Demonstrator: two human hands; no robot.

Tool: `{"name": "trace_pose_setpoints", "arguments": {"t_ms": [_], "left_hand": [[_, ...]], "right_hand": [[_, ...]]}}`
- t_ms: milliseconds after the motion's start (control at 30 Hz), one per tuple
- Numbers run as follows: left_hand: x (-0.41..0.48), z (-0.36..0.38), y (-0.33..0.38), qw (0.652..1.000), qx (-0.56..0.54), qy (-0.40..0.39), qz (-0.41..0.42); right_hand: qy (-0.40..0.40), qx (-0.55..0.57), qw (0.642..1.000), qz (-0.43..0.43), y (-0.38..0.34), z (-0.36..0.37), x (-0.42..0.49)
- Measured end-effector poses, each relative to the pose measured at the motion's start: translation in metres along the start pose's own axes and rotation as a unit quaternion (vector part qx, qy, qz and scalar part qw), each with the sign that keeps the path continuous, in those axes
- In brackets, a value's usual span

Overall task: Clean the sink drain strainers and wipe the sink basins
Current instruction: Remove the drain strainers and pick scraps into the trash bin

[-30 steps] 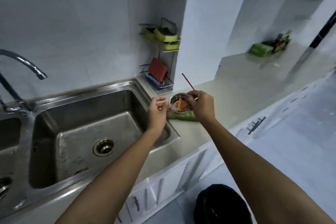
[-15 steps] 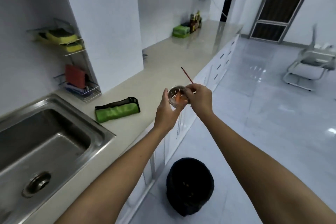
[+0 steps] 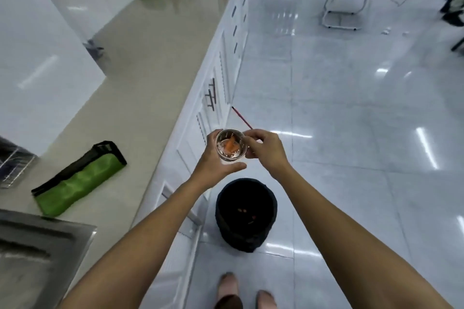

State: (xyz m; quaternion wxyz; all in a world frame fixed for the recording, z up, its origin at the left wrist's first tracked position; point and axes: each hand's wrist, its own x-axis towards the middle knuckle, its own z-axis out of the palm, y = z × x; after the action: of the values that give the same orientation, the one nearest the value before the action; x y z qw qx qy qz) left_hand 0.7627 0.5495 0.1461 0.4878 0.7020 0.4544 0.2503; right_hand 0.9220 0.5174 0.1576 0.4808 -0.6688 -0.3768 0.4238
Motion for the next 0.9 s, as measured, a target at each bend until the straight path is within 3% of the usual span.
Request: {"name": "trace_pose_setpoints", "arguments": {"t_ms": [133, 400, 667, 833, 900], "left_hand": [[0.01, 0.016, -0.022, 0.996, -0.03, -0.086, -0.016], [0.03, 0.018, -0.032, 0.992, -0.057, -0.099, -0.054], [0.047, -0.003, -0.027, 0.997, -0.003, -0.074, -0.026], [0.049, -0.002, -0.036, 0.993, 0.089, -0.078, -0.026], [0.049, 0.002, -0.041, 0.985, 0.149, -0.083, -0.034]], "right_hand": [[0.018, -0.002, 0.999, 0.039, 0.029, -0.007, 0.004], [0.042, -0.012, 0.996, 0.073, 0.024, -0.006, 0.021], [0.005, 0.005, 0.998, 0.061, 0.008, -0.002, 0.035], [-0.038, -0.007, 0.994, 0.104, 0.025, -0.001, 0.026], [-0.018, -0.038, 0.994, 0.1, 0.034, -0.002, 0.022]]}}
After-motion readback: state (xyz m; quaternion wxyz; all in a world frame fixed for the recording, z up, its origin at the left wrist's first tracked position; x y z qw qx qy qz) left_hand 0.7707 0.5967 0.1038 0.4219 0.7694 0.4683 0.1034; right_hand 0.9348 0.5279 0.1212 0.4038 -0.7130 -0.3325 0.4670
